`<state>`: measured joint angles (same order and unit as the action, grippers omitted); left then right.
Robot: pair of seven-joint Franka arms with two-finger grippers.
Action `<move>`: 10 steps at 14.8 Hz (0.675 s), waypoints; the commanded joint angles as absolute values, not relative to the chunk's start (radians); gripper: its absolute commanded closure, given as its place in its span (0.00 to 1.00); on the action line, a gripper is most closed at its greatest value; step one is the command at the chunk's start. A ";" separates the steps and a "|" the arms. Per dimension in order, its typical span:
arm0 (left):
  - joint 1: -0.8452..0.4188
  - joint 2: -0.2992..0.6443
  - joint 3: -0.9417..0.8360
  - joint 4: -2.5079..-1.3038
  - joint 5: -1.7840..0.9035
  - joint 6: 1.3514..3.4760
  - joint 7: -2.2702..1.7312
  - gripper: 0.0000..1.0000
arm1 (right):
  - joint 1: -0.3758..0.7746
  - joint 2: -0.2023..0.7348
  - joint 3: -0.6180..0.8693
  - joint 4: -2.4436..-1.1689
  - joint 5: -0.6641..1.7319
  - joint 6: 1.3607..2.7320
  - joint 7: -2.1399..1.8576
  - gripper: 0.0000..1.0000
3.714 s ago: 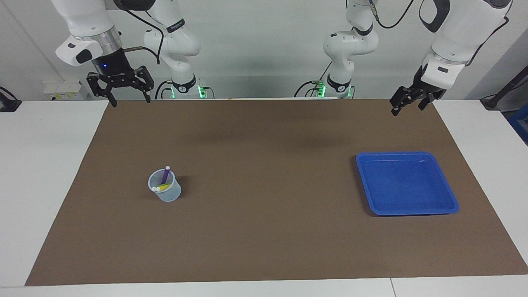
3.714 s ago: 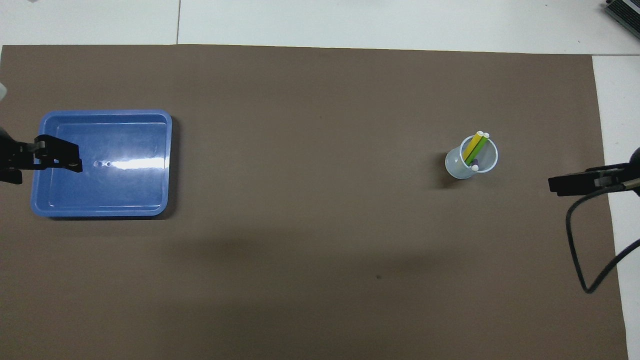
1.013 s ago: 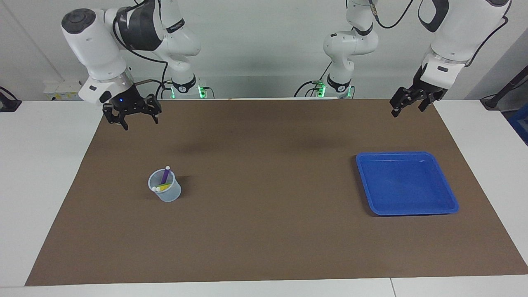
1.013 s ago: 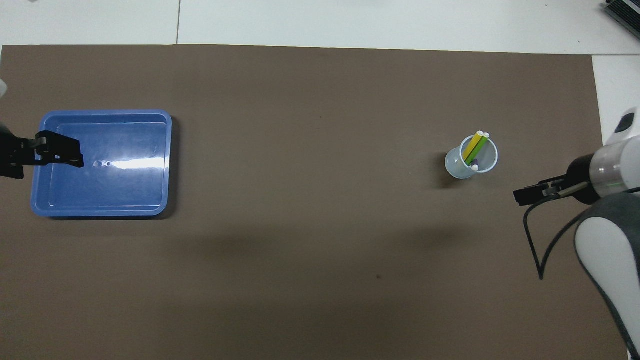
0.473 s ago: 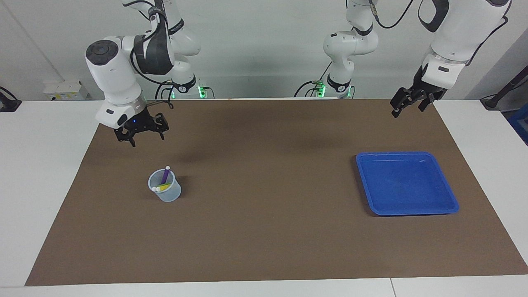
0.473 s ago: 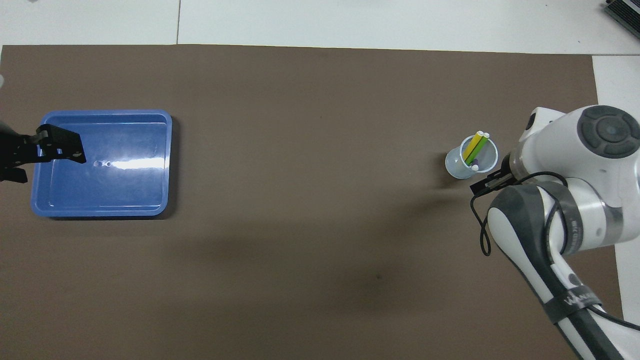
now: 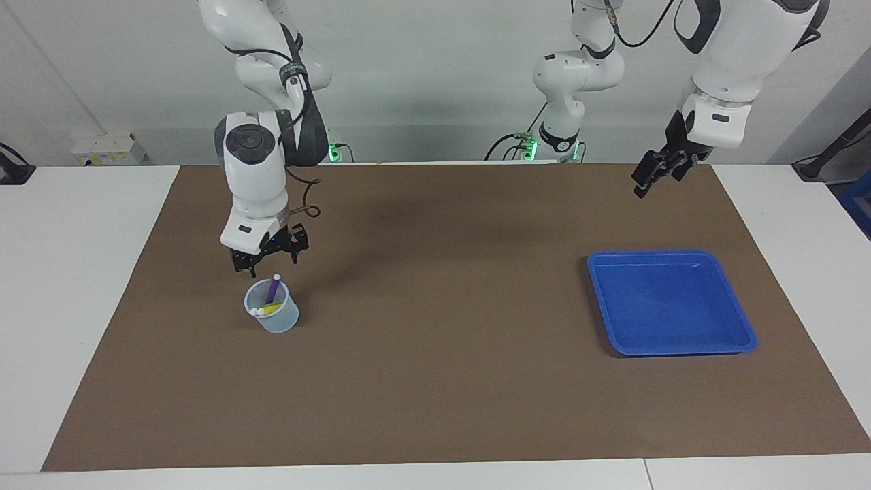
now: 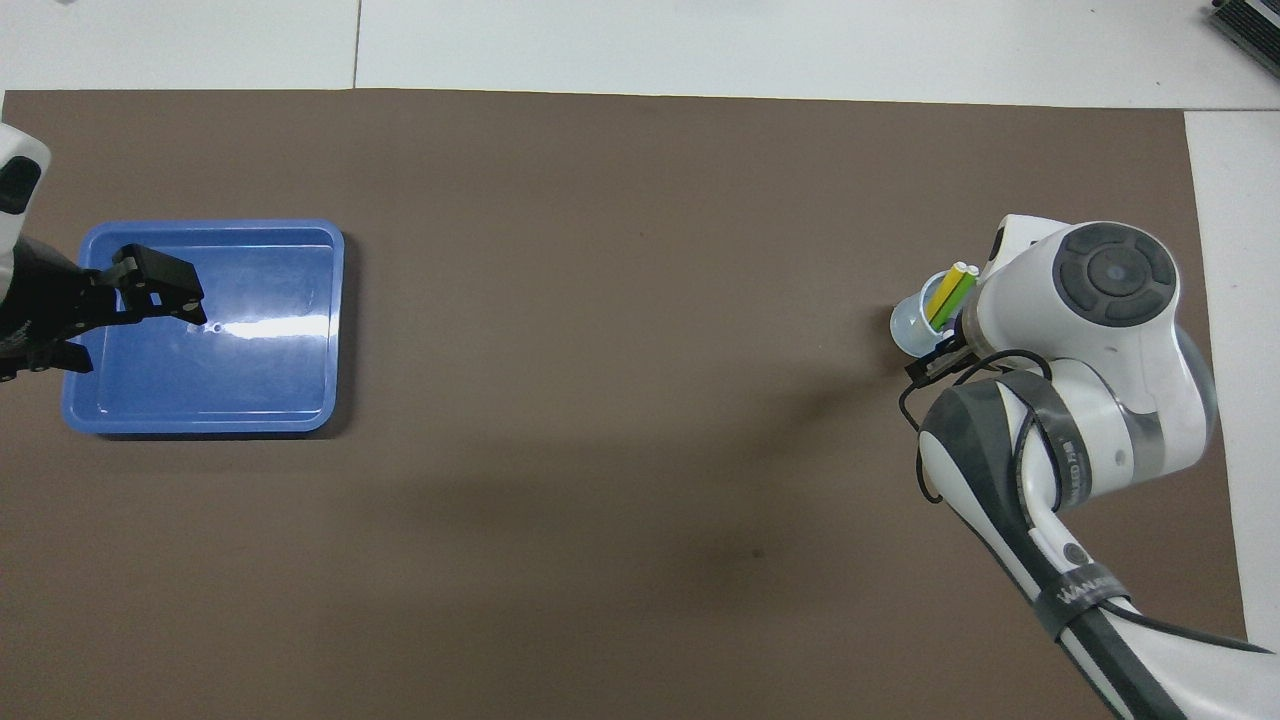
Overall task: Right arm passes pens to left for tray arrangement
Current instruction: 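Pull the purple pen from the white cup with the right gripper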
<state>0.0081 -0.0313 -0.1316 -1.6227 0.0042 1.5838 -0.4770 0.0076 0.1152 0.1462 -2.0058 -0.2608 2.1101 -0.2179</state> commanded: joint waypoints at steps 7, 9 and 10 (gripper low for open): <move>-0.017 -0.055 -0.124 -1.657 -0.002 1.615 -0.630 0.00 | 0.014 0.153 0.147 -2.014 -0.347 2.181 -0.202 0.13; -0.017 -0.055 -0.126 -1.657 -0.002 1.615 -0.629 0.00 | 0.014 0.149 0.147 -2.029 -0.356 2.181 -0.206 0.20; -0.017 -0.055 -0.126 -1.657 -0.002 1.615 -0.629 0.00 | 0.014 0.146 0.147 -2.036 -0.367 2.181 -0.206 0.24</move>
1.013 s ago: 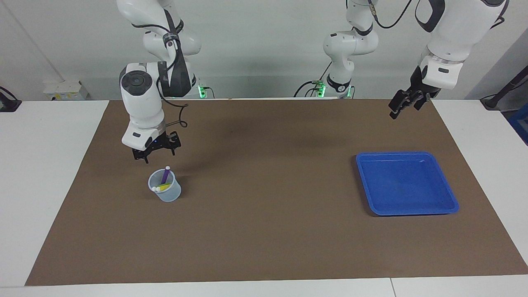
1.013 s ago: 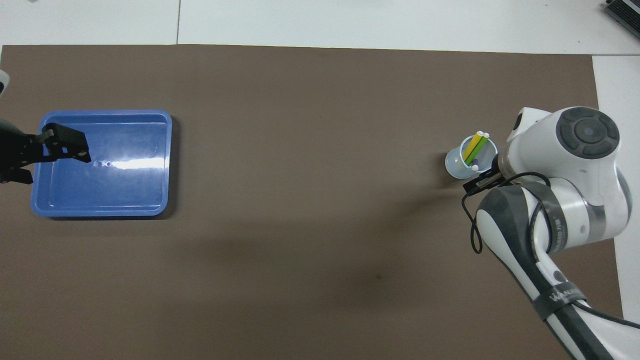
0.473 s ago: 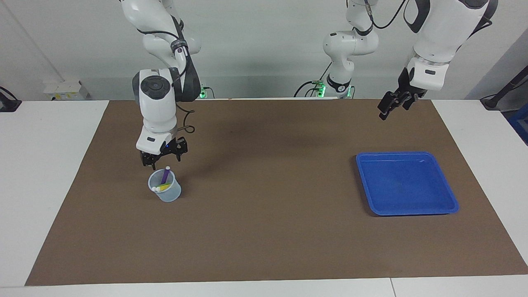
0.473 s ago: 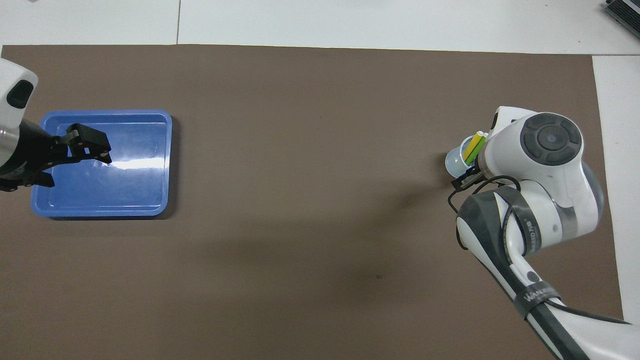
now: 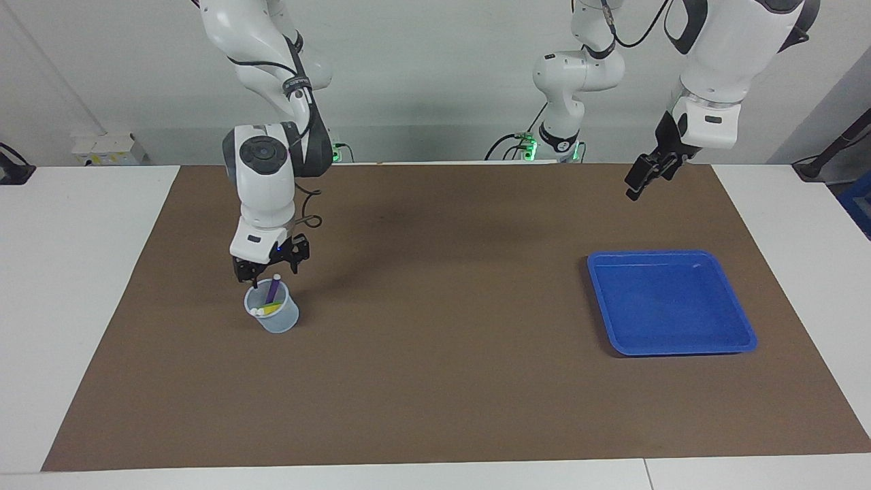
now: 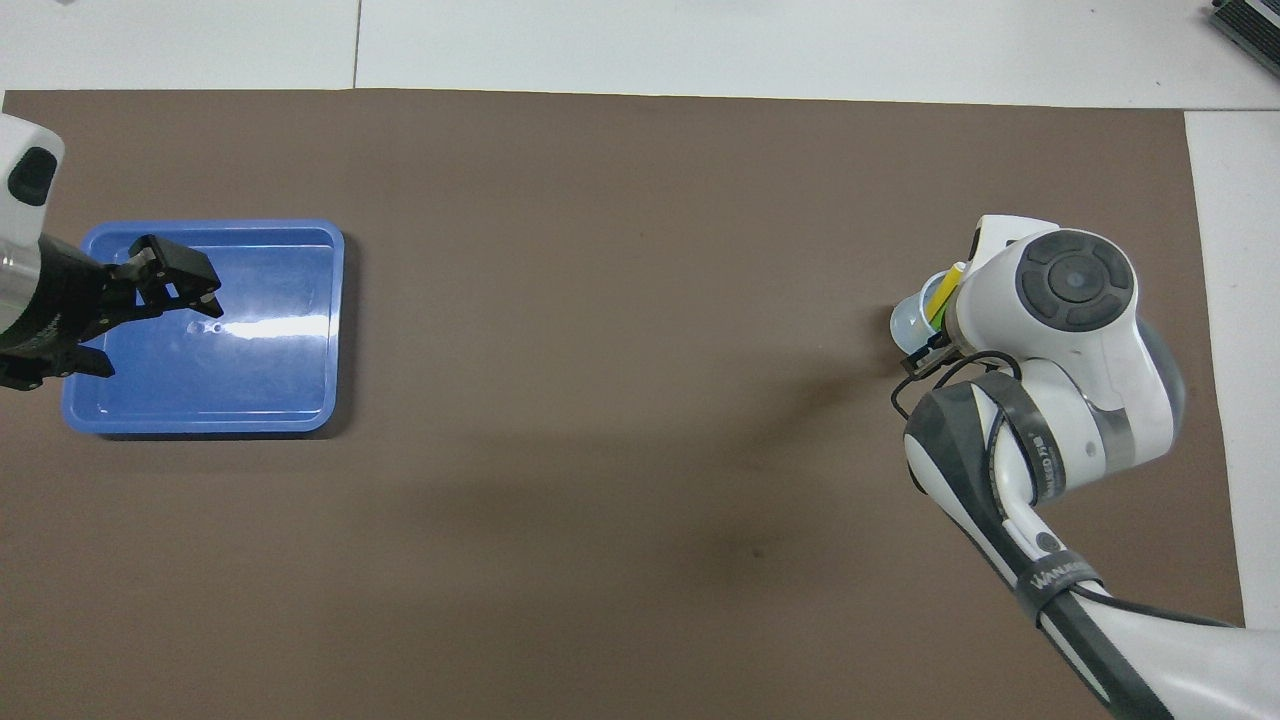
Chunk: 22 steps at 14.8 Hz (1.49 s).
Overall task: Right arm passes pens to left for tray arrangement
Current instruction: 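Pull the purple pen from the white cup with the right gripper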
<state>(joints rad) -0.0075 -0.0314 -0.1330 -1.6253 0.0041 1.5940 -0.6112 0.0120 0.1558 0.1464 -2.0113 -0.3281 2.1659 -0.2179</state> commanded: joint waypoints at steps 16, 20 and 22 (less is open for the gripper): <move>-0.029 -0.072 -0.124 -1.695 -0.002 1.618 -0.630 0.00 | 0.037 0.150 0.149 -2.010 -0.376 2.146 -0.196 0.47; -0.031 -0.074 -0.126 -1.700 -0.002 1.618 -0.630 0.00 | 0.038 0.155 0.149 -1.987 -0.376 2.126 -0.196 0.52; -0.031 -0.075 -0.126 -1.701 -0.002 1.617 -0.630 0.00 | 0.037 0.156 0.149 -1.985 -0.376 2.128 -0.196 0.53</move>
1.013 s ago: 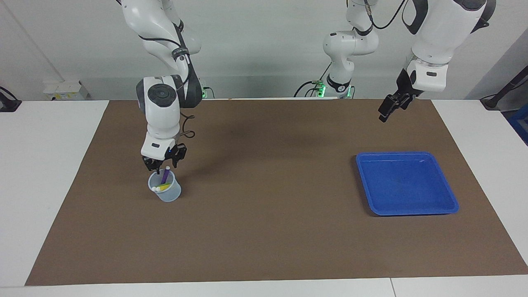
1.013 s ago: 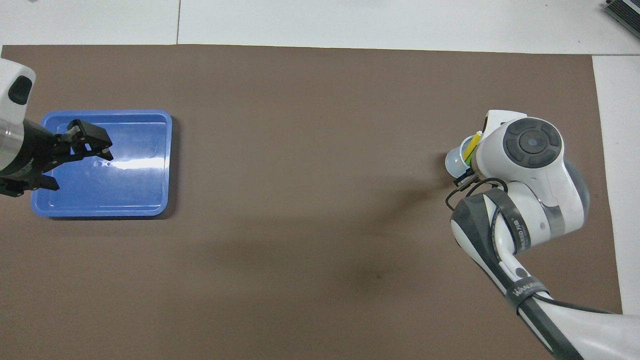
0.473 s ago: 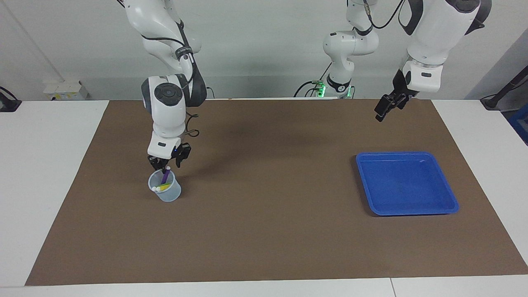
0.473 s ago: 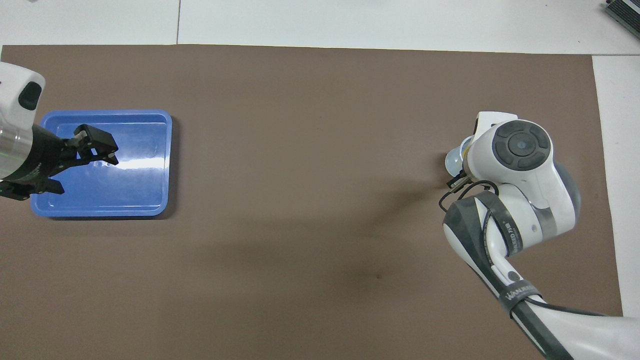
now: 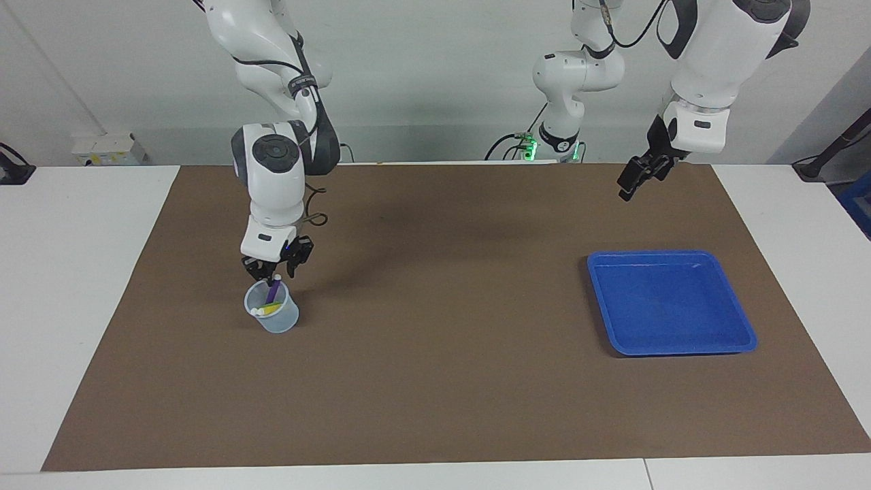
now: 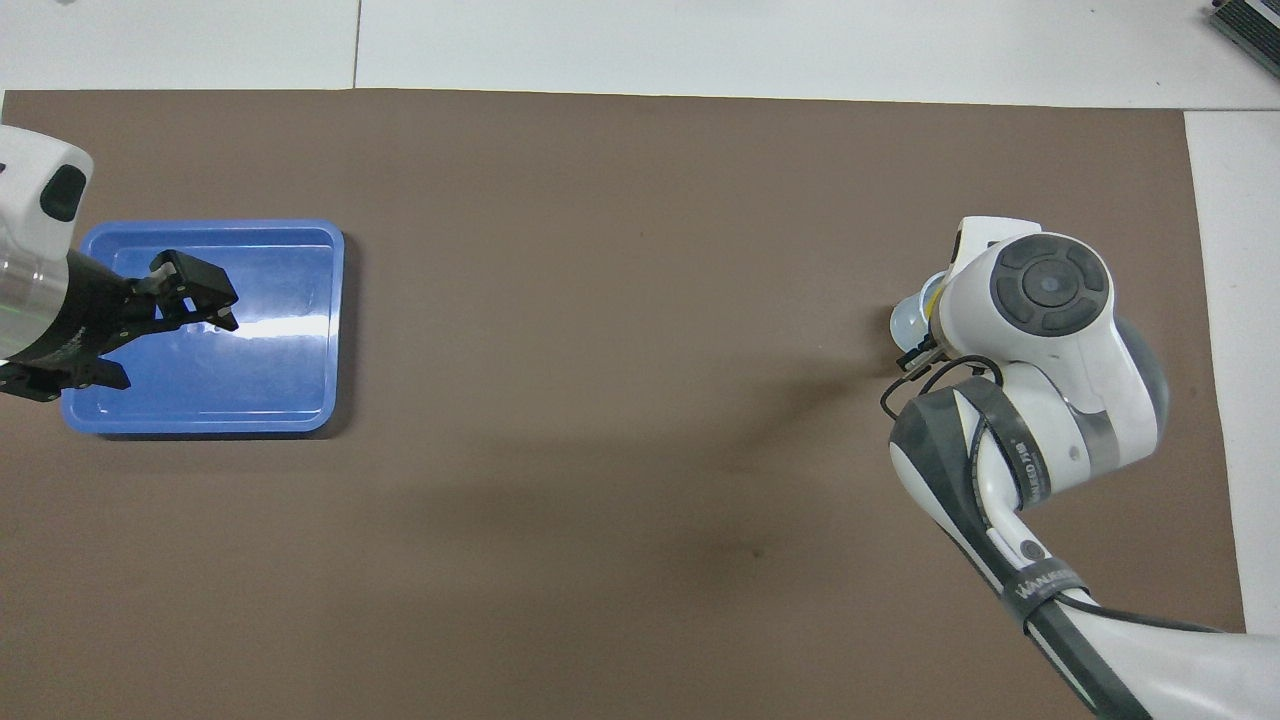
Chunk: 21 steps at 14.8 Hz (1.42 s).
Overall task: Right arm passes pens to left for tray arrangement
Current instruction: 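Pull the purple pen from the white cup with the right gripper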
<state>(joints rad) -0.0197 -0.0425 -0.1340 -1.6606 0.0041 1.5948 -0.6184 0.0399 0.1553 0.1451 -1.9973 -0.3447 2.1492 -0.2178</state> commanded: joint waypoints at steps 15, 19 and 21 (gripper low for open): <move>-0.031 -0.074 -0.126 -1.701 -0.002 1.617 -0.630 0.00 | 0.031 0.160 0.152 -1.985 -0.403 2.138 -0.195 0.63; -0.031 -0.072 -0.126 -1.694 -0.006 1.617 -0.646 0.00 | 0.031 0.160 0.152 -1.987 -0.403 2.143 -0.181 0.65; -0.029 -0.071 -0.126 -1.690 -0.037 1.626 -0.690 0.00 | 0.031 0.161 0.152 -1.988 -0.403 2.144 -0.181 0.67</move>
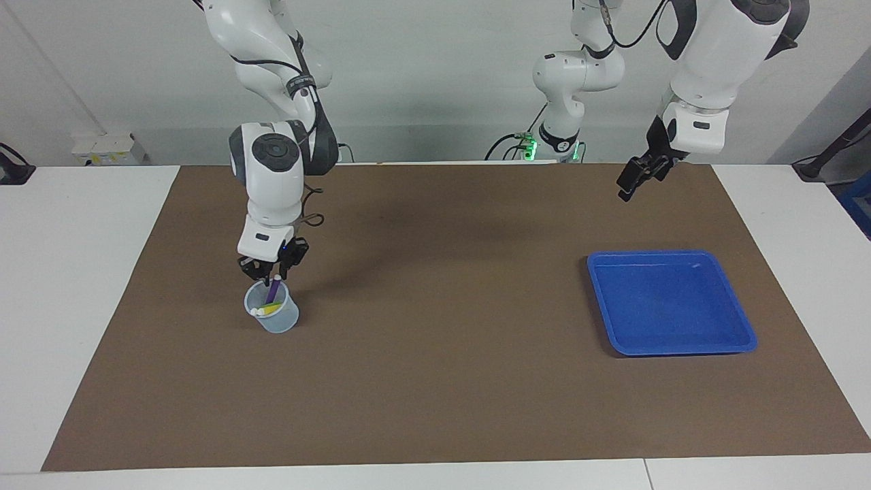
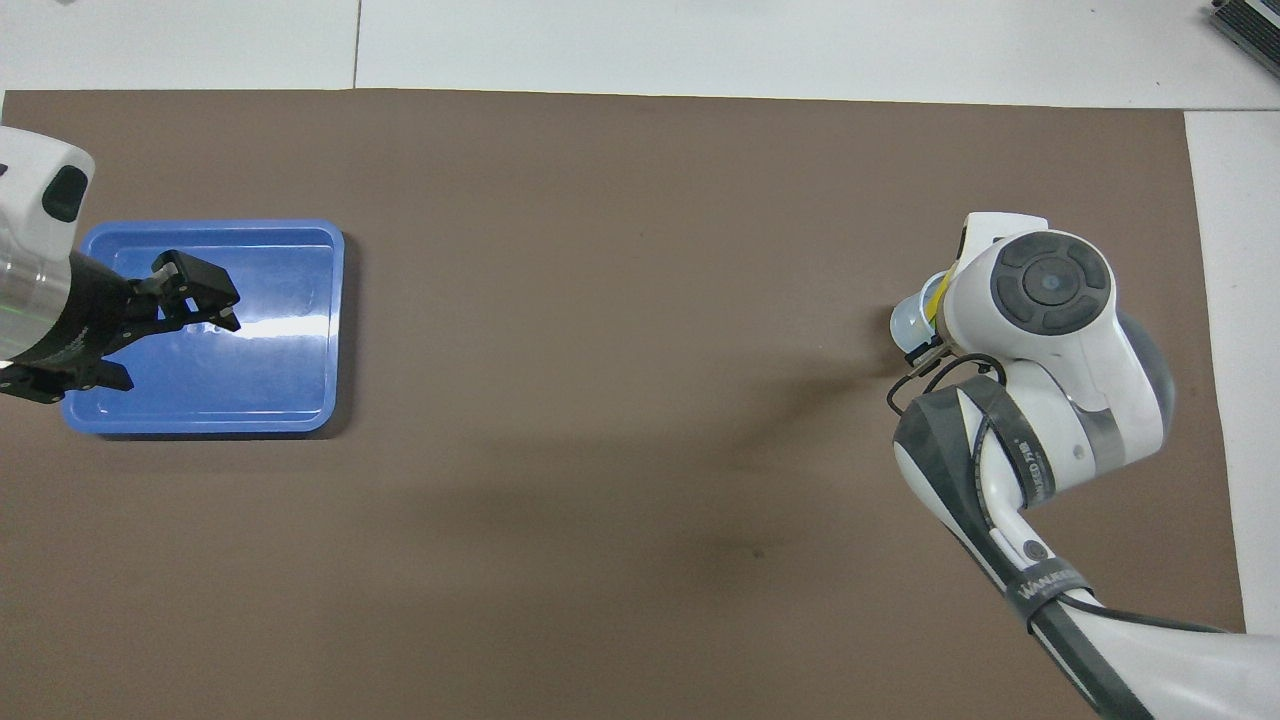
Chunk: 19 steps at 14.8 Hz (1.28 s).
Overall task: Right arm passes pens to left for tray arrangement
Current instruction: 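Pull the purple pen from the white cup with the right gripper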
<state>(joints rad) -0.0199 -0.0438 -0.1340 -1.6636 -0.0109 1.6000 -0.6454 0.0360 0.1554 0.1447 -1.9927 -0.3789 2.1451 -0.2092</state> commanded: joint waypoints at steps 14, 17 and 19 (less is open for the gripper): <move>-0.054 -0.074 -0.126 -1.704 -0.103 1.641 -0.863 0.00 | 0.034 0.164 0.152 -1.987 -0.402 2.155 -0.160 0.68; -0.075 -0.074 -0.127 -1.704 -0.110 1.652 -0.943 0.00 | 0.031 0.164 0.152 -1.988 -0.402 2.166 -0.161 0.77; -0.083 -0.074 -0.127 -1.704 -0.112 1.655 -0.965 0.00 | 0.031 0.164 0.152 -1.988 -0.402 2.166 -0.163 0.87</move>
